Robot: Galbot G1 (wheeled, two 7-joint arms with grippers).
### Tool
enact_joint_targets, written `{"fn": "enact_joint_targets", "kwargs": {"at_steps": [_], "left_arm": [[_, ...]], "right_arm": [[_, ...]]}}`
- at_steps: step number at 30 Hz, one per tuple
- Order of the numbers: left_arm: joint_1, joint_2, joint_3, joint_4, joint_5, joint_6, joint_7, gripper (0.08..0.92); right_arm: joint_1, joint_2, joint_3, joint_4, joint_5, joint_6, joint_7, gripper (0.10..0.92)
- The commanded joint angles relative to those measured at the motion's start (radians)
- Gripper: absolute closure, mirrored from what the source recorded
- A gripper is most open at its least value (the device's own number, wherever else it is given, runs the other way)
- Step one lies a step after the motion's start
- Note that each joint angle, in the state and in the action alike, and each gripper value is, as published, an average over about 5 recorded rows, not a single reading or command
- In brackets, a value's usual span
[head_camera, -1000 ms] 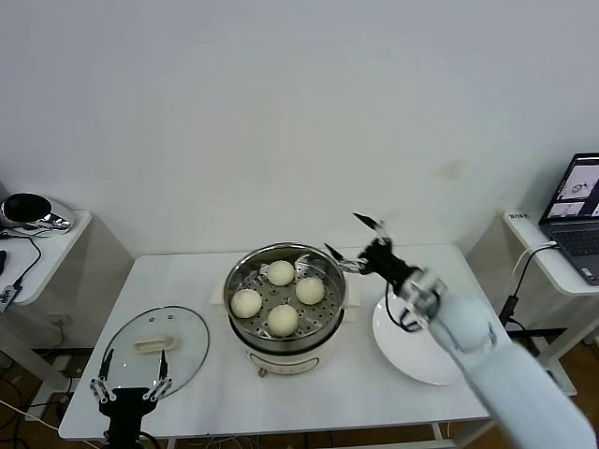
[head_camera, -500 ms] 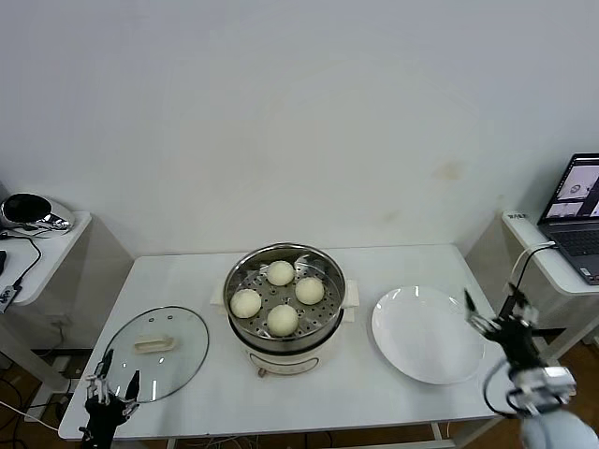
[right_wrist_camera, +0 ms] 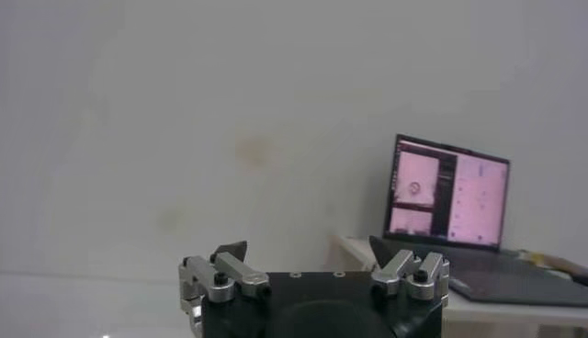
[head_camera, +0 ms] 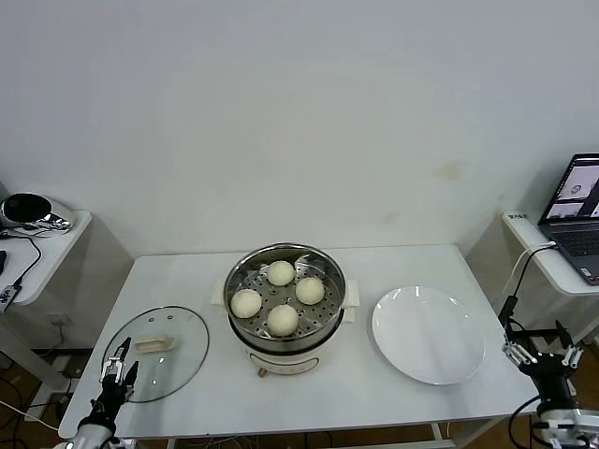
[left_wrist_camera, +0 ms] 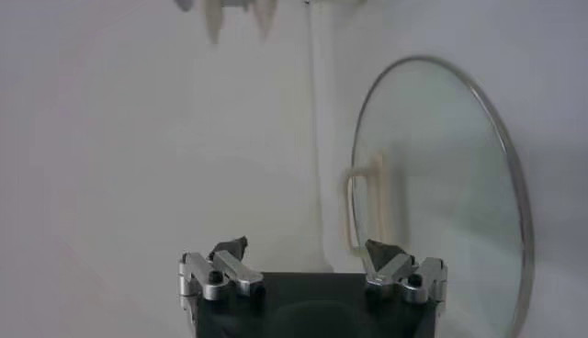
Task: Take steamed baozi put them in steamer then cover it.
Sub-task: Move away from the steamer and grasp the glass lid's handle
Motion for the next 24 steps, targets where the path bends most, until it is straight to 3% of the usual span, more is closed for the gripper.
{"fn": "enact_joint_targets", "kwargs": {"at_steps": [1,19,24], "left_arm": [[-0.161,0.039,0.061,0.121,0.079,-0.002,0.013,0.177],[-0.321,0.049,0.151,0.265,0.039,-0.002,0.028,0.178],[-0.323,0.045,0.154,0.281,0.033,-0.002,0.033,0.265]], "right_arm": [[-0.031,0.047,0.037,0.01,-0.011,0.009,0.015,0.203],[-0.05,0.069,0.052,0.006,-0.038,0.015,0.007,0.203],[-0.048,0.073,0.045,0.0,-0.044,0.014,0.005,0.203]]}}
